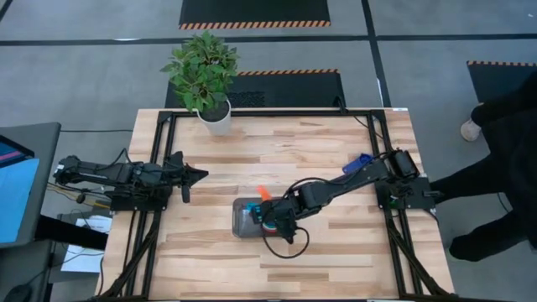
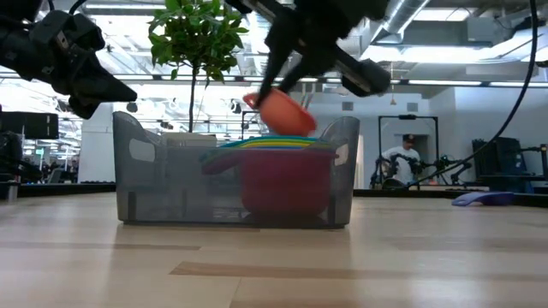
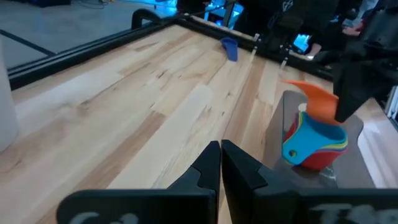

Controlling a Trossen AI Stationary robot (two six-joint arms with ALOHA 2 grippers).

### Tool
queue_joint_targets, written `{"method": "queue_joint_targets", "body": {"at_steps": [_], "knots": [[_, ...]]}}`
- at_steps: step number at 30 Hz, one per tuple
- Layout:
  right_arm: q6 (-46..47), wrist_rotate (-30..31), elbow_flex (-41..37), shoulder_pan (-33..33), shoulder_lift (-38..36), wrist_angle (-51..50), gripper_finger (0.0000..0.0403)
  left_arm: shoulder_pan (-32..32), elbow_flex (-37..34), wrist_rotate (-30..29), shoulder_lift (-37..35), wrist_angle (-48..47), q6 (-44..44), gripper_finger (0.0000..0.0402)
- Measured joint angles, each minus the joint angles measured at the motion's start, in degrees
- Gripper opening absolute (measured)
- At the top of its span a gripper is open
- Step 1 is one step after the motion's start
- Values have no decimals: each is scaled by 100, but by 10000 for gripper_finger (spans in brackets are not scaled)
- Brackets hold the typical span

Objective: Nest measuring cups in basket
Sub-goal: Stack the orange measuring cup on top of the light blue measuring cup into the black bin

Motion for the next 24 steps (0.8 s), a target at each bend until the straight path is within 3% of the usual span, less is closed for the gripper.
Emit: {"method": "queue_joint_targets", "body": {"at_steps": [24], "knots": [[149, -1, -29, 244, -1, -170, 50, 0, -6, -1, 32, 20, -1, 0]]}}
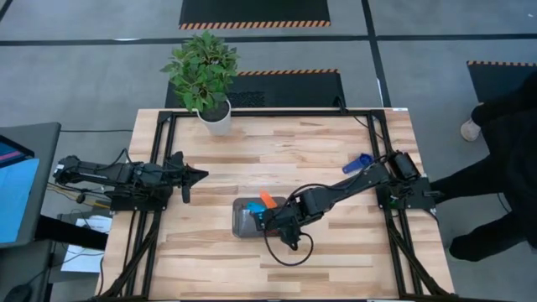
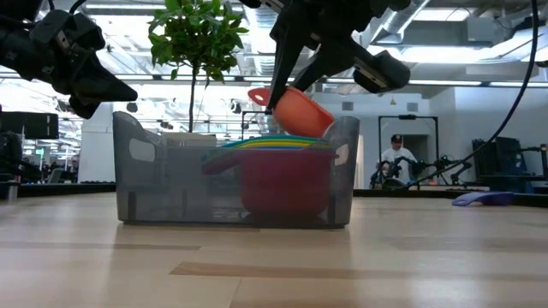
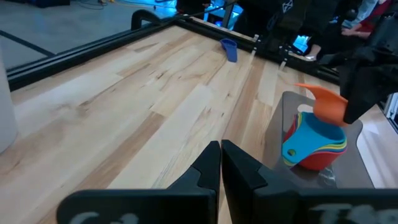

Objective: Nest measuring cups in basket
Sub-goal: Stack the orange measuring cup on top of the light blue measuring cup into the black bin

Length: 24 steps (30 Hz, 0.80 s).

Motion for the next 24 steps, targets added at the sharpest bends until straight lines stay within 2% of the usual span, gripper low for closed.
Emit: {"method": "queue_joint_targets", "body": {"at_steps": [14, 24], "knots": [[5, 11, 2, -23, 0, 432, 52, 0, 0, -4, 0, 2, -22, 0], [384, 19, 2, -26, -2, 503, 52, 0, 0, -7, 0, 2, -24, 0]]}}
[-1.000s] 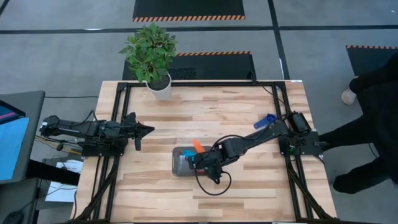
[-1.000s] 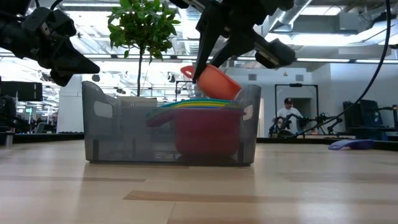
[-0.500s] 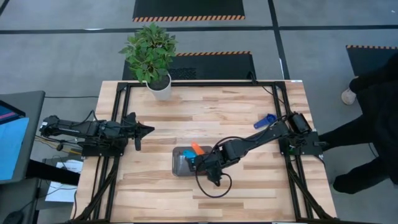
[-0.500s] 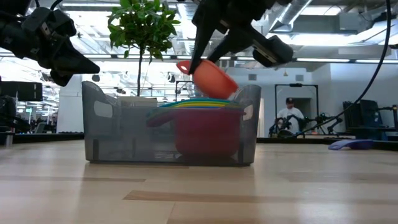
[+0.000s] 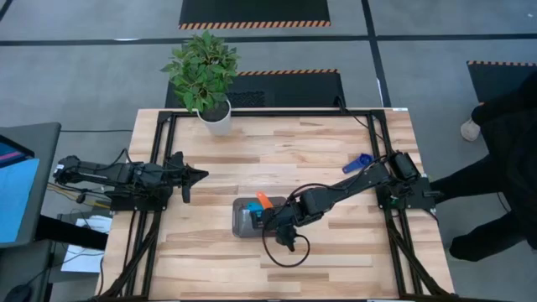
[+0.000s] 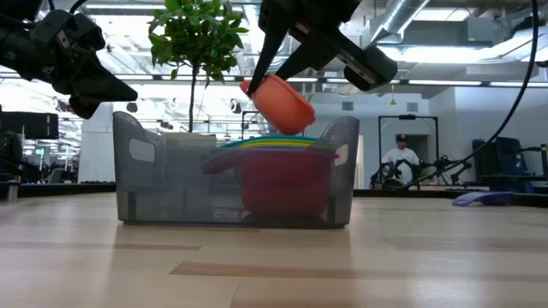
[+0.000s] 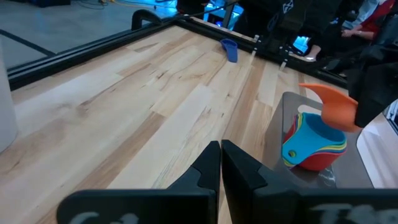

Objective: Nest measuring cups in basket
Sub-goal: Stack the orange measuring cup on top of the light blue measuring cup into the black bin

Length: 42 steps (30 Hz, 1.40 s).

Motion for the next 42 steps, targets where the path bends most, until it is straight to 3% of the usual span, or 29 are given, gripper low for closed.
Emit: {"method": "queue_joint_targets", "body": {"at_steps": [5, 21, 34, 39, 42], "knots": [[354, 27, 0, 1, 0, -30, 52, 0, 0, -4, 0, 0, 0, 0], [269, 398, 0, -33, 0, -190, 56, 2, 0, -9, 0, 2, 0, 0], [357, 515, 0, 4, 0, -144, 162, 1, 0, -9, -2, 24, 0, 0], [598, 1581, 1, 6, -1, 248, 182, 1, 0, -9, -2, 24, 0, 0], [1544, 2388, 4, -27, -2, 378, 185, 0, 0, -9, -2, 22, 0, 0]]}}
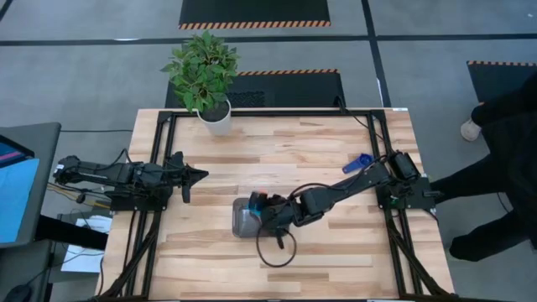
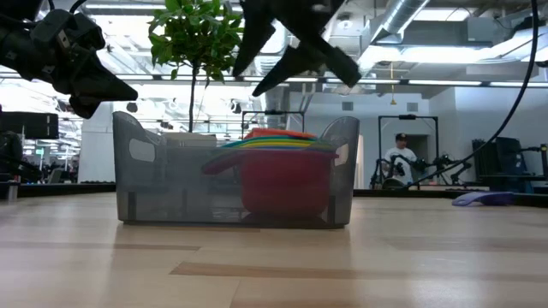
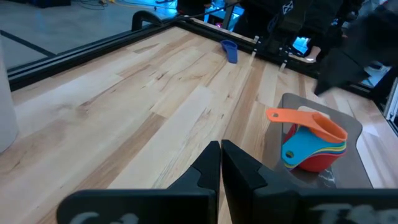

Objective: Nest measuring cups in basket
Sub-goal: Stack the orange measuring cup on top of the light blue measuring cup into the black bin

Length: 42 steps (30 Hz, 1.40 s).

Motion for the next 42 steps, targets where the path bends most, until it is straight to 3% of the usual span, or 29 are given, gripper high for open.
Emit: {"method": "queue_joint_targets", "body": {"at_steps": [4, 11, 13, 17, 21, 24, 31, 42], "knots": [[1752, 581, 0, -130, 0, -146, 174, 0, 0, 0, 0, 0, 2, 0], [6063, 645, 1, -466, 0, -1247, 144, 0, 0, 0, 0, -2, 2, 0], [7161, 339, 112, -565, 0, -1673, 136, 2, 0, 0, 2, 0, 2, 0], [8522, -892, 561, -726, 0, -2364, 117, 2, 0, 2, 0, -2, 2, 0], [9108, -1989, 904, -828, -4, -2418, 102, 1, 0, 4, 0, -4, 1, 0], [9405, -2368, 902, -908, -2, -2365, 98, 2, 0, 4, 0, -4, 2, 0], [9955, -1933, 658, -1042, 6, -2289, 96, 2, 0, 4, 0, -4, 2, 0], [10077, -2042, 668, -1237, 415, -2105, 62, 0, 0, 7, -9, -9, 2, 0]]}}
